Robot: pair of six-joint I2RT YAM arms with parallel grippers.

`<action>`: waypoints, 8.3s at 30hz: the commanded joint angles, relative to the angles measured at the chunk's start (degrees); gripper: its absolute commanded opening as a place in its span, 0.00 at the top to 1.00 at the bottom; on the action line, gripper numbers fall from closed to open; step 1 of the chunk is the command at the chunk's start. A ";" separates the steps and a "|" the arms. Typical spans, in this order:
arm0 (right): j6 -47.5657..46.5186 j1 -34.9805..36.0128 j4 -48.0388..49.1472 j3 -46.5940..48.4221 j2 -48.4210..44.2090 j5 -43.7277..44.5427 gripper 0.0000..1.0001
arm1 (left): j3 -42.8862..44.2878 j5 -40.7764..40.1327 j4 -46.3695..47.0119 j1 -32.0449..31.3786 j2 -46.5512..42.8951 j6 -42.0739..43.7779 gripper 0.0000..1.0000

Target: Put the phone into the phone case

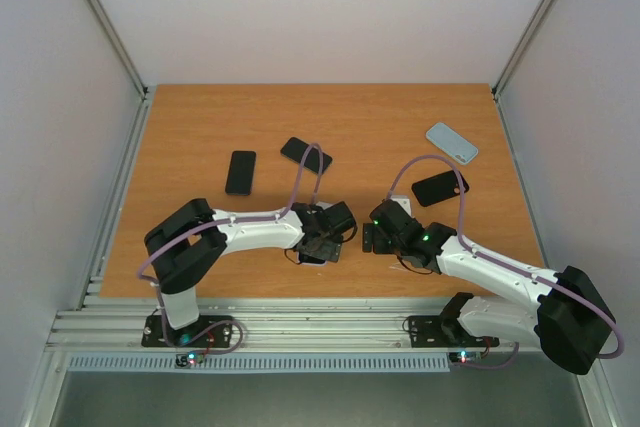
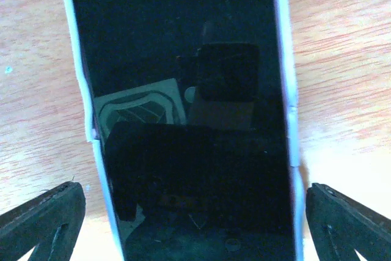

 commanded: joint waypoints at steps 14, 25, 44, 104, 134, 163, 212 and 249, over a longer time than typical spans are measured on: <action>0.58 0.25 0.19 0.52 0.96 0.98 0.01 | -1.60 -1.20 0.38 3.40 -0.09 0.70 0.14; -0.04 0.26 -0.05 1.19 2.73 0.00 0.02 | -5.04 1.63 4.05 9.17 -4.25 3.46 0.29; -0.12 0.32 -1.09 2.41 5.60 0.68 0.02 | -0.04 1.74 4.56 25.10 1.96 12.86 0.29; 4.38 -38.45 -7.67 20.69 24.57 -3.79 0.08 | -34.51 -3.18 3.71 25.81 -58.62 8.83 0.01; 8.48 -42.06 -10.04 26.97 38.23 -6.24 0.71 | -35.03 -5.94 2.06 25.80 -62.41 8.22 0.01; -4.25 -20.92 -12.02 17.53 23.85 -3.84 0.99 | -35.05 -8.98 0.69 25.77 -62.82 7.29 0.01; -33.90 -1.14 -3.43 36.30 35.13 -18.43 0.09 | -35.03 -9.30 1.04 25.79 -61.09 6.88 0.01; -46.00 -14.02 -8.58 79.60 72.22 -29.04 0.02 | -35.36 -9.83 1.38 25.82 -61.24 7.18 0.01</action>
